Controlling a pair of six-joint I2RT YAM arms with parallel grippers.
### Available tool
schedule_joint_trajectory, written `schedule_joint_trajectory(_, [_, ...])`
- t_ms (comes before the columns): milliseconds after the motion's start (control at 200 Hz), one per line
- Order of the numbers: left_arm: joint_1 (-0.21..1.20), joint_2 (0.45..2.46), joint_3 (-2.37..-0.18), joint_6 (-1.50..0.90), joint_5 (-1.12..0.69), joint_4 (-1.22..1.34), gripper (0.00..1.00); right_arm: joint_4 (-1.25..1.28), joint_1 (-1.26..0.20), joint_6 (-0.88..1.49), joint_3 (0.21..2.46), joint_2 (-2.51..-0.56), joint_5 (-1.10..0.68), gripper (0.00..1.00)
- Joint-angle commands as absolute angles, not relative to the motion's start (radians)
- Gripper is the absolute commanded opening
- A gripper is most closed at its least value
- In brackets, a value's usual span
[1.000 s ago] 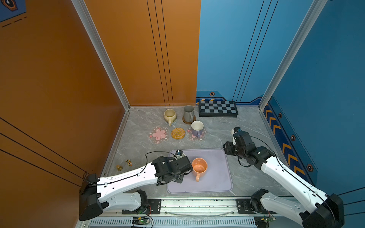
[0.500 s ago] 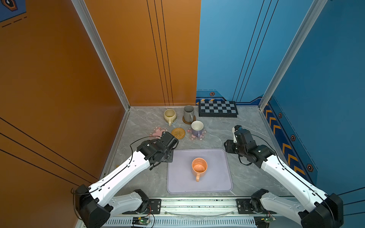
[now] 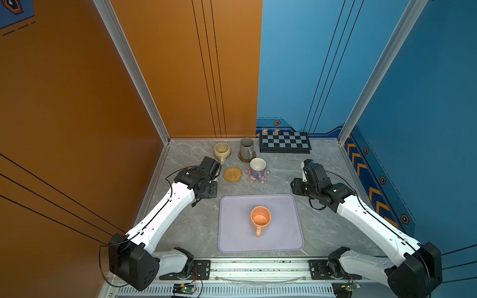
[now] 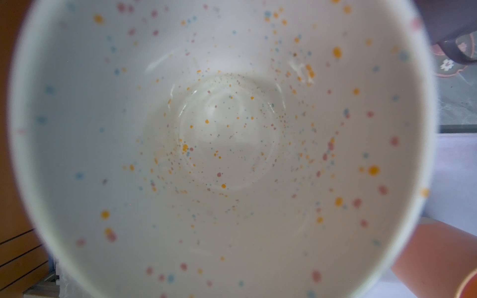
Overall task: Place cups on coasters
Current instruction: Place the cup on the coaster.
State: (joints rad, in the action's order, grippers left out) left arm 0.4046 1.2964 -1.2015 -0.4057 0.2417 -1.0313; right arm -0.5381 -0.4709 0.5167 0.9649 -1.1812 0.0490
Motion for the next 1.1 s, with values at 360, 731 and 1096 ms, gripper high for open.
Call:
schedule_joint_trajectory(360, [0.248,1.407,-1.277,-0.31,0.105,-0.857,0.0,-0.614,-0.438,0.469,1.168,-1.252,0.061,0.47])
schedule_joint_trajectory(731, [0.205,1.481,-1.315,-0.232,0.104,-0.794,0.0,-0.614,-0.436,0.48,1.201,-1.325,0.056,0.46])
schedule_joint_trajectory(1096, [0.189,1.559,-1.276,-0.197,0.133,-0.64,0.0,-0.611,-0.436,0.499,1.208,-1.343,0.06,0.46])
